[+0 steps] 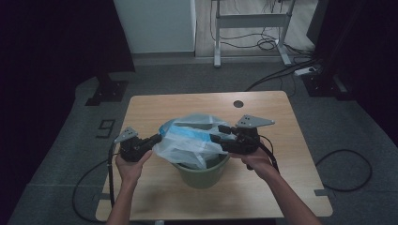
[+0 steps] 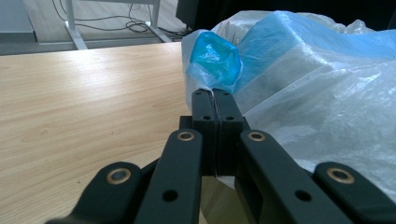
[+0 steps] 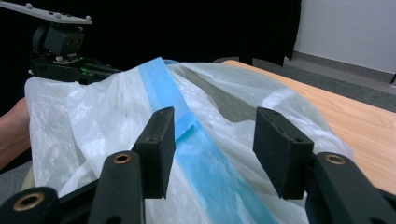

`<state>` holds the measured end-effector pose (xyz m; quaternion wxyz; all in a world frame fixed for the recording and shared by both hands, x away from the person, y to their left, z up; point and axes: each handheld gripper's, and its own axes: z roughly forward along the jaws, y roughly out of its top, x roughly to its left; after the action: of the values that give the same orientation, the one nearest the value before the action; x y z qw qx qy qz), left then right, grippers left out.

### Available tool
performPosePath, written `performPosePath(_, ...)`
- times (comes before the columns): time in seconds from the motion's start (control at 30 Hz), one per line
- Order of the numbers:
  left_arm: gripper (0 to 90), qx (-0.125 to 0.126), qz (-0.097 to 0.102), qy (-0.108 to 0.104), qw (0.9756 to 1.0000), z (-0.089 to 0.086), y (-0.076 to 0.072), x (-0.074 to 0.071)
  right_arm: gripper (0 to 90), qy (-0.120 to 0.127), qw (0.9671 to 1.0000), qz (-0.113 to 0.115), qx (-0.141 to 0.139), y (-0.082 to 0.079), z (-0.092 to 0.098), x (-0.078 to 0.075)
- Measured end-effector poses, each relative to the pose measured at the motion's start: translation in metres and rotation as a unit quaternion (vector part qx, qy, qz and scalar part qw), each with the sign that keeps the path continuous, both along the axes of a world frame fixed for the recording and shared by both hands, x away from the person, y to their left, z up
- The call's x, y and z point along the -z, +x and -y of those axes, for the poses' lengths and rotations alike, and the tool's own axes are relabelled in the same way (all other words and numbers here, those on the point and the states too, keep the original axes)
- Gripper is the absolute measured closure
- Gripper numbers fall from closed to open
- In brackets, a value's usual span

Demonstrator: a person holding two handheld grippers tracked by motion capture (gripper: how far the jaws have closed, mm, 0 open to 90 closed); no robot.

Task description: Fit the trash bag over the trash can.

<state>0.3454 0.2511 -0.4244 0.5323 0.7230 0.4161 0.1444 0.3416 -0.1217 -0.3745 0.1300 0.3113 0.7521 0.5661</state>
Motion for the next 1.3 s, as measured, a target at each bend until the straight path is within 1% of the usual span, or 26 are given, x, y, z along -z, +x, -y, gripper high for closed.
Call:
performPosePath(0.27, 89.0, 0.004, 0.002, -0.001, 1.0, 0.002, 0.0, -0.002, 46.3, -0.01, 0.9998, -0.007, -0.013, 0.005, -0.012, -0.003)
performPosePath(0.47, 89.0, 0.005, 0.001, -0.002, 1.0, 0.001, 0.0, -0.002, 44.4, -0.028, 0.999, -0.022, -0.027, 0.013, -0.021, -0.003)
performPosePath(0.53, 89.0, 0.004, 0.001, -0.002, 1.0, 0.001, 0.0, -0.003, 44.1, -0.032, 0.998, -0.035, -0.042, 0.016, -0.022, -0.003)
performPosePath(0.6, 89.1, 0.005, 0.002, -0.003, 1.0, 0.001, 0.0, -0.003, 45.2, -0.039, 0.9975, -0.037, -0.047, 0.017, -0.023, -0.004)
performPosePath(0.63, 89.0, 0.005, 0.002, -0.003, 1.0, 0.002, 0.0, -0.004, 47.1, -0.041, 0.997, -0.039, -0.052, 0.018, -0.024, -0.004)
performPosePath(0.67, 89.0, 0.006, 0.002, -0.002, 1.0, 0.002, 0.0, -0.004, 51.0, -0.046, 0.9964, -0.041, -0.058, 0.018, -0.024, -0.004)
performPosePath(0.73, 89.0, 0.007, 0.003, -0.002, 1.0, 0.003, 0.0, -0.005, 60.6, -0.056, 0.9945, -0.044, -0.077, 0.017, -0.024, -0.004)
performPosePath(0.77, 89.0, 0.007, 0.003, -0.002, 1.0, 0.003, 0.0, -0.005, 66.6, -0.063, 0.9939, -0.041, -0.081, 0.016, -0.025, -0.004)
performPosePath(0.83, 89.1, 0.007, 0.005, -0.002, 1.0, 0.003, 0.0, -0.006, 74.7, -0.069, 0.9925, -0.04, -0.093, 0.015, -0.025, -0.004)
performPosePath(0.9, 89.1, 0.006, 0.005, -0.002, 1.0, 0.003, 0.0, -0.006, 82.4, -0.074, 0.992, -0.034, -0.096, 0.012, -0.024, -0.005)
performPosePath(0.97, 89.1, 0.005, 0.006, -0.002, 1.0, 0.002, -0.001, -0.007, 87.6, -0.074, 0.9919, -0.028, -0.099, 0.009, -0.024, -0.006)
performPosePath(1.0, 89.1, 0.005, 0.006, -0.002, 1.0, 0.002, -0.001, -0.007, 89.0, -0.073, 0.9922, -0.025, -0.098, 0.007, -0.023, -0.007)
performPosePath(1.2, 89.0, 0.006, 0.007, -0.002, 1.0, 0.002, -0.003, -0.007, 89.3, -0.056, 0.9935, -0.013, -0.098, -0.003, -0.018, -0.01)
performPosePath(1.3, 89.0, 0.005, 0.007, -0.003, 1.0, 0.002, -0.004, -0.006, 89.3, -0.045, 0.9939, -0.007, -0.1, -0.012, -0.017, -0.011)
